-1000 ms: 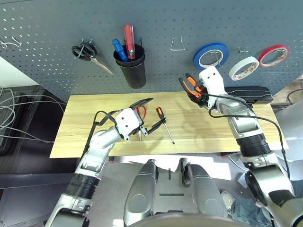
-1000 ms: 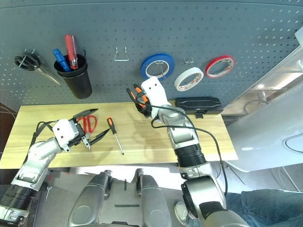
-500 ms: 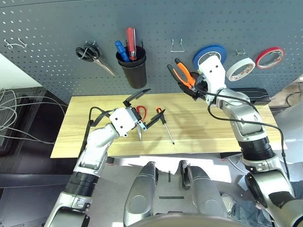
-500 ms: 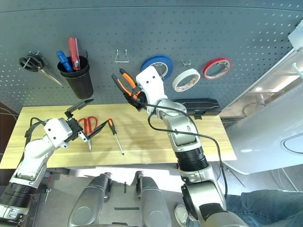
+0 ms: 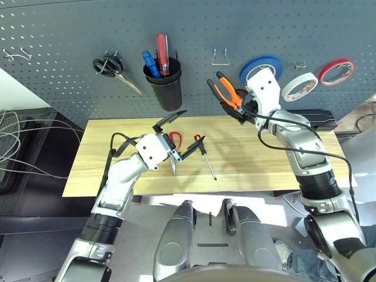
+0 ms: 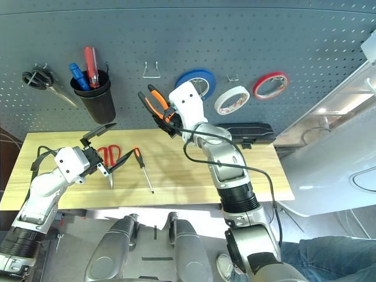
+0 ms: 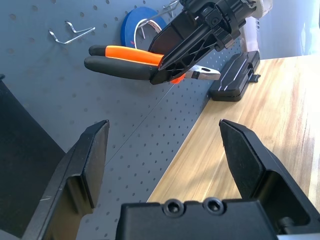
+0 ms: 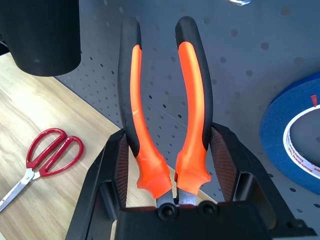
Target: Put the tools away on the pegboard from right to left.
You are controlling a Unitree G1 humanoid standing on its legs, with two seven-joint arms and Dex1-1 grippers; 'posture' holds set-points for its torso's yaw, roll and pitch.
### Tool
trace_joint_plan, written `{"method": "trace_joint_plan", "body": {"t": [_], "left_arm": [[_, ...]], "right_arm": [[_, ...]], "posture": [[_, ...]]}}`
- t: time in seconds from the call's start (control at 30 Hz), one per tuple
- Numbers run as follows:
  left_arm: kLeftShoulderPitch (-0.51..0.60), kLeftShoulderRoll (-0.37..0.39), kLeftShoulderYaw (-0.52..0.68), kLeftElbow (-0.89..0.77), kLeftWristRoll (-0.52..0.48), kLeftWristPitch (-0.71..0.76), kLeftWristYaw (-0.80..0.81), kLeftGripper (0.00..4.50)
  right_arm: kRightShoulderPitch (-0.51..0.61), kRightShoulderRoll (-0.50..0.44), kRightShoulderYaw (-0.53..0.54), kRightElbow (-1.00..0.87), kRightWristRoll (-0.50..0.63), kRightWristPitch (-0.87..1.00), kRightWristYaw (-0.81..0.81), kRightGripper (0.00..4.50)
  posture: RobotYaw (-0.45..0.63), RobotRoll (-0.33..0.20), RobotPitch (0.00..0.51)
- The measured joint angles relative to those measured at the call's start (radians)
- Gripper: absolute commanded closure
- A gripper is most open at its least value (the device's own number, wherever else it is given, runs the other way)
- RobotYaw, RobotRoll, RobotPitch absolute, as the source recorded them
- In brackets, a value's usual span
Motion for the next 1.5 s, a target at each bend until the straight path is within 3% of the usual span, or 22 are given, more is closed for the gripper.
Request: {"method": "trace_joint_plan", "body": {"t": [0.17, 0.8, 1.07, 1.5], "left_arm": [[-0.050, -0.007, 0.001, 0.010, -0.002, -0.019, 0.000, 0.00], [-0.075, -0.031, 0.003, 0.024, -0.009, -0.020, 0.001, 0.00], [-0.118, -0.102, -0.005, -0.027, -0.051, 0.088, 0.015, 0.00], [-0.146, -0.189, 0.017, -0.106, -0.162, 0.305, 0.080, 0.00]], "right_arm": [[-0.068, 0.079, -0.032, -0.045, 0.077, -0.105, 0.003, 1.82], [-0.162, 0.109, -0.041, -0.032, 0.102, -0.269, -0.029, 1.82], [-0.263, 0.137, -0.044, 0.072, 0.091, -0.432, -0.074, 1.82], [-0.319, 0.142, -0.045, 0.297, 0.043, -0.669, -0.126, 1.82]], "posture": [[0.10, 0.000, 0.232], [0.10, 0.000, 0.235], [0.11, 0.000, 0.233], [0.13, 0.000, 0.234]]}}
